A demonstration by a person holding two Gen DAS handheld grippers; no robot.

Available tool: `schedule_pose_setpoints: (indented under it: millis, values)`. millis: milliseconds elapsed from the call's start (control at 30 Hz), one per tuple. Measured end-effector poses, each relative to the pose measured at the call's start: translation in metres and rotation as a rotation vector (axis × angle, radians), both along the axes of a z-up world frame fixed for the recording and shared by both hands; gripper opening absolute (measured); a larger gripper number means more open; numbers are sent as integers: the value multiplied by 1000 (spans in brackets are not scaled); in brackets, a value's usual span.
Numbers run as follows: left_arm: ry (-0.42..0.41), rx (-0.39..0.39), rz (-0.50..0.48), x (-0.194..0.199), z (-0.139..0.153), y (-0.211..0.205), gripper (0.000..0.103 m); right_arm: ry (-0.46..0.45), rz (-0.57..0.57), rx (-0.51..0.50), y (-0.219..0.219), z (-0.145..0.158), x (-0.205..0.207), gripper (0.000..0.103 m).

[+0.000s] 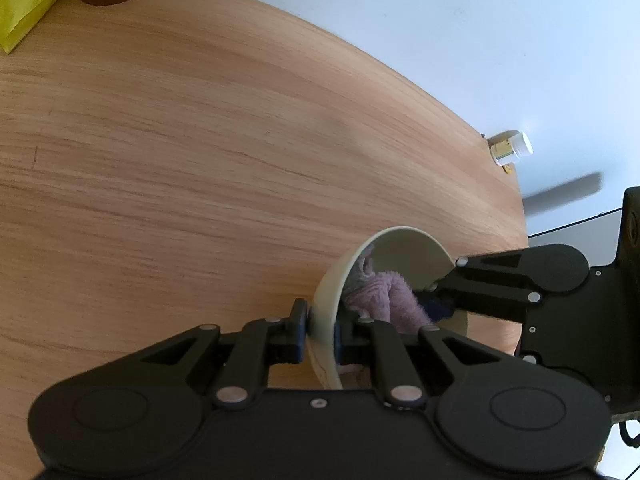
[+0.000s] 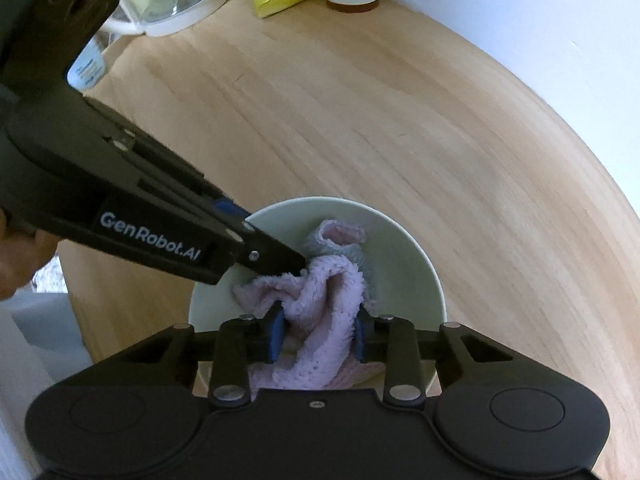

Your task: Clean bowl

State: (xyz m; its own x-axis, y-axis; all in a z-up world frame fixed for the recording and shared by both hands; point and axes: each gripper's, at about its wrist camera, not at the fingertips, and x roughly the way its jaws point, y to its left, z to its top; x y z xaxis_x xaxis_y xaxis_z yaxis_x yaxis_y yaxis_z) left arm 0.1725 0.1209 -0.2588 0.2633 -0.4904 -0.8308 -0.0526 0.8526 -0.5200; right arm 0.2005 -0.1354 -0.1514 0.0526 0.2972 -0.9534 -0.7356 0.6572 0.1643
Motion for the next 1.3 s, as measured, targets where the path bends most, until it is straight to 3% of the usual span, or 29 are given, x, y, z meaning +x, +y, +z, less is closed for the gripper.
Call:
schedule_pose_setpoints:
  millis: [133, 367, 500, 667, 967, 1133, 1300]
  values:
    - [3, -7, 10, 0, -1, 1, 12, 68, -77, 65, -8, -3, 5, 22]
    - [8, -22, 47, -1, -4, 4, 12, 302, -312, 239, -40, -14, 19, 19]
    - [16, -20, 59, 0, -5, 3, 12, 357, -344, 287, -47, -10, 15, 19]
    - [44, -34, 120, 1, -11, 8, 12, 351, -254, 258, -34, -4, 11, 19]
    - [15, -9, 67, 0, -10, 3, 12, 292, -14, 119, -5, -1, 3, 19]
    - [-26, 52, 34, -4, -6, -7, 12, 261, 159, 18, 9, 4, -6, 19]
    - [-23, 53, 13, -2, -8, -7, 12, 187, 275, -89, 15, 8, -19, 19]
